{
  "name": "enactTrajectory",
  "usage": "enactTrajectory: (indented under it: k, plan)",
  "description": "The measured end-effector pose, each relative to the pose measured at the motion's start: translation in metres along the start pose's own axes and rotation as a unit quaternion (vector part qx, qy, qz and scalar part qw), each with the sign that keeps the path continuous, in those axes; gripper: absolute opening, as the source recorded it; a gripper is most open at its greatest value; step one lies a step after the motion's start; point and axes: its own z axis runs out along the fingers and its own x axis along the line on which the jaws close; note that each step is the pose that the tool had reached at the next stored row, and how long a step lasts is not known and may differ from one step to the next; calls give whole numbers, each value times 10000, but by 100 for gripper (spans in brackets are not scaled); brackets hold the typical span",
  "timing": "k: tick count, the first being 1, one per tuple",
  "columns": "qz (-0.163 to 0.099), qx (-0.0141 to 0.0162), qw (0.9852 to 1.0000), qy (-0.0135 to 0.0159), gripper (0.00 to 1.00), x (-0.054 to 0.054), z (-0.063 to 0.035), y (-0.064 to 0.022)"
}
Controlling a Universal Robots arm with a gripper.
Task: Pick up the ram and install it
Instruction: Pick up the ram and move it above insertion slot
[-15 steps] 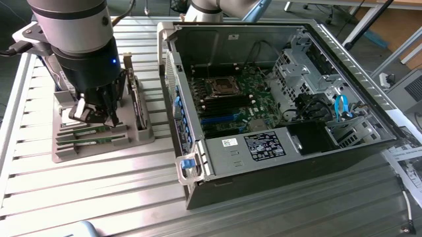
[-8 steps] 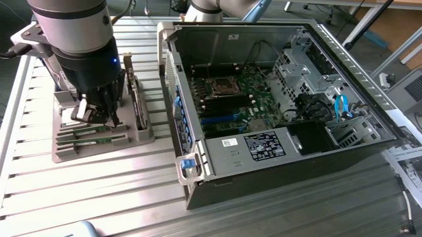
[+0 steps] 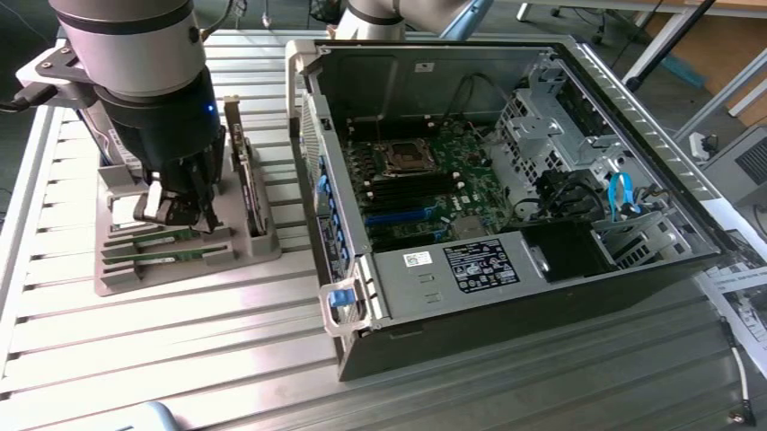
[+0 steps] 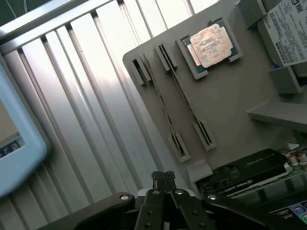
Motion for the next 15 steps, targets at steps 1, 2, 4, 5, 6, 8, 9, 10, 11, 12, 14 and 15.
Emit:
enactTrajectory:
  k: [1, 2, 4, 5, 6, 8, 9, 10, 11, 12, 14, 15]
  plan:
    - [-36, 4, 10000, 2, 11, 0, 0, 0]
    - [-127, 13, 9999, 3, 11, 0, 1, 0]
    - [-356, 35, 9994, -1, 11, 0, 3, 0]
    - [-467, 43, 9989, -8, 11, 0, 3, 0]
    - [-539, 49, 9985, -13, 11, 0, 3, 0]
    - [-702, 61, 9975, -25, 11, 0, 3, 0]
    - [-759, 65, 9971, -31, 11, 0, 3, 0]
    - [-814, 67, 9967, -41, 11, -1, 3, 1]
    - [-869, 66, 9962, -59, 11, -1, 4, 1]
    - [-904, 66, 9959, -69, 11, -1, 4, 1]
    - [-976, 65, 9952, -94, 11, -1, 4, 1]
    - [-1019, 65, 9947, -108, 11, 0, 4, 1]
